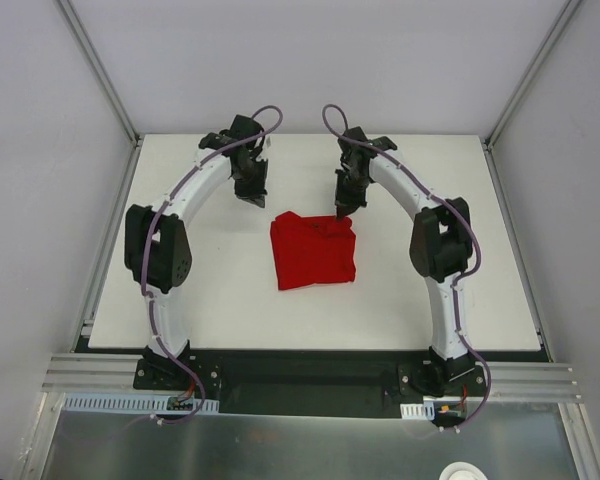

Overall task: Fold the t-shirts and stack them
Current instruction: Smooth out wrinkles on the folded tshirt

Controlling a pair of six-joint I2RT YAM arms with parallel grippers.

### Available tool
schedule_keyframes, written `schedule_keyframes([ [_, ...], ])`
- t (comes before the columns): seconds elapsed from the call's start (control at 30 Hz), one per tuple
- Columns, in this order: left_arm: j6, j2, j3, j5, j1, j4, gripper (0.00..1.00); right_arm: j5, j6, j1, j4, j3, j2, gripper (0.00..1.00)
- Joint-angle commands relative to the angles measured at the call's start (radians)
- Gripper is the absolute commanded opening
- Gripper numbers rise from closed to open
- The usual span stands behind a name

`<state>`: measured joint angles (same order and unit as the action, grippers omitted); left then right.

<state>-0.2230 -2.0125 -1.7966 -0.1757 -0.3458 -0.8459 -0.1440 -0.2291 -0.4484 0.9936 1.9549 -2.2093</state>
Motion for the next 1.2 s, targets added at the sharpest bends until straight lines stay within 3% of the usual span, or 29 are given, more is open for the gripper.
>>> schedule_keyframes([
  [0.0,-0.042,0.043,-0.032,-0.033,-0.039,-0.009,0.0,-0.014,-0.004,0.002,0.034,0.128,0.018,0.01],
  [0.23,-0.039,-0.049,-0.052,-0.088,-0.134,-0.01,0.06,-0.052,0.0,-0.004,0.054,0.085,-0.001,0.01],
  [0.33,-0.039,-0.086,-0.037,-0.105,-0.186,-0.009,0.0,-0.063,0.007,-0.004,0.048,0.036,0.016,0.01],
  [0.53,-0.055,-0.138,-0.009,-0.126,-0.248,0.021,0.0,-0.065,0.017,-0.004,0.042,0.003,0.026,0.01],
  [1.03,-0.108,-0.163,0.12,-0.044,-0.213,0.054,0.0,-0.066,0.034,0.016,0.043,-0.03,0.037,0.01],
  [1.1,-0.107,-0.154,0.123,-0.06,-0.2,0.062,0.0,-0.101,0.046,0.022,0.045,-0.024,0.043,0.16],
  [1.17,-0.107,-0.141,0.117,-0.079,-0.194,0.082,0.0,-0.117,0.048,0.027,0.043,-0.019,0.056,0.25],
])
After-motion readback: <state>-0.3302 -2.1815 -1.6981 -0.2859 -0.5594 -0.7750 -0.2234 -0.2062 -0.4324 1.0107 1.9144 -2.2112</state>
